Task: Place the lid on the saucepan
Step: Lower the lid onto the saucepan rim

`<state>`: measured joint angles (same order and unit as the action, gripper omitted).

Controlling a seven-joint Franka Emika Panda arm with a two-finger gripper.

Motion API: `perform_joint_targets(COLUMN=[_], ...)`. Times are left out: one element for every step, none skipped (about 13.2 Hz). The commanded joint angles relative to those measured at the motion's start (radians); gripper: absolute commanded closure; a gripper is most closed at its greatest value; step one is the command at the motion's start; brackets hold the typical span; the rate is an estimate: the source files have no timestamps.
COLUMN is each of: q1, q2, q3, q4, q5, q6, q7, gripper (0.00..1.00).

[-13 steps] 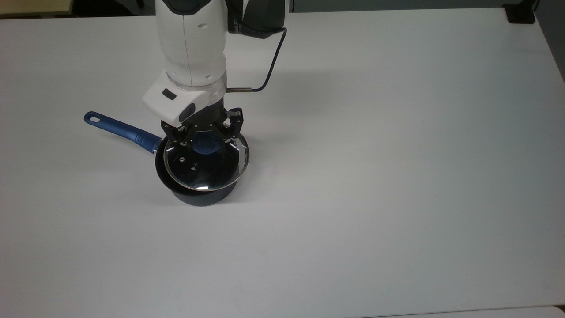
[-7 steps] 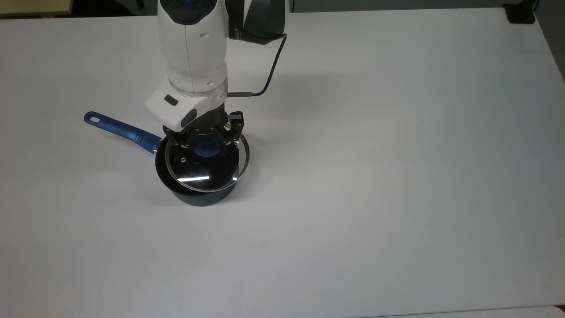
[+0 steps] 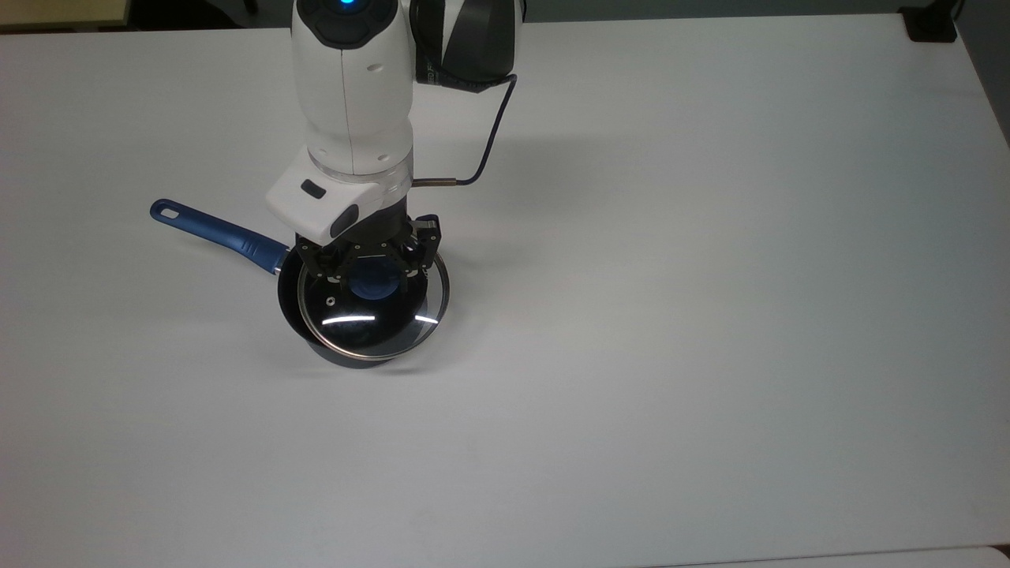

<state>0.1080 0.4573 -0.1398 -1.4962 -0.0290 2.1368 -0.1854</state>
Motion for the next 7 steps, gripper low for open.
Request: perform_joint_targets(q1=[-0.004,-0.004,-0.008,-0.011,-0.013,-0.016,-0.018], q2=[0.032,0.032,0.027,0.026,0.024,0.023,0.021], q3=[-0.001,-0.001,-0.003,-0.003,-0.006,-0.006,-0.006], q4=[0.005,0.005,0.005,0.004,0.002,0.002,-0.002], q5=[-0.003,0.000,0.001,0.001,0.003,0.003,0.003], q6=[0.021,0.021,0.021,0.021,0.021,0.021,0.021], q7=[0.008,0.004,0.000,-0.011,-0.025,-0.026,-0.026], gripper=[0.68,0.68,0.68,0.68,0.68,0.68,0.68])
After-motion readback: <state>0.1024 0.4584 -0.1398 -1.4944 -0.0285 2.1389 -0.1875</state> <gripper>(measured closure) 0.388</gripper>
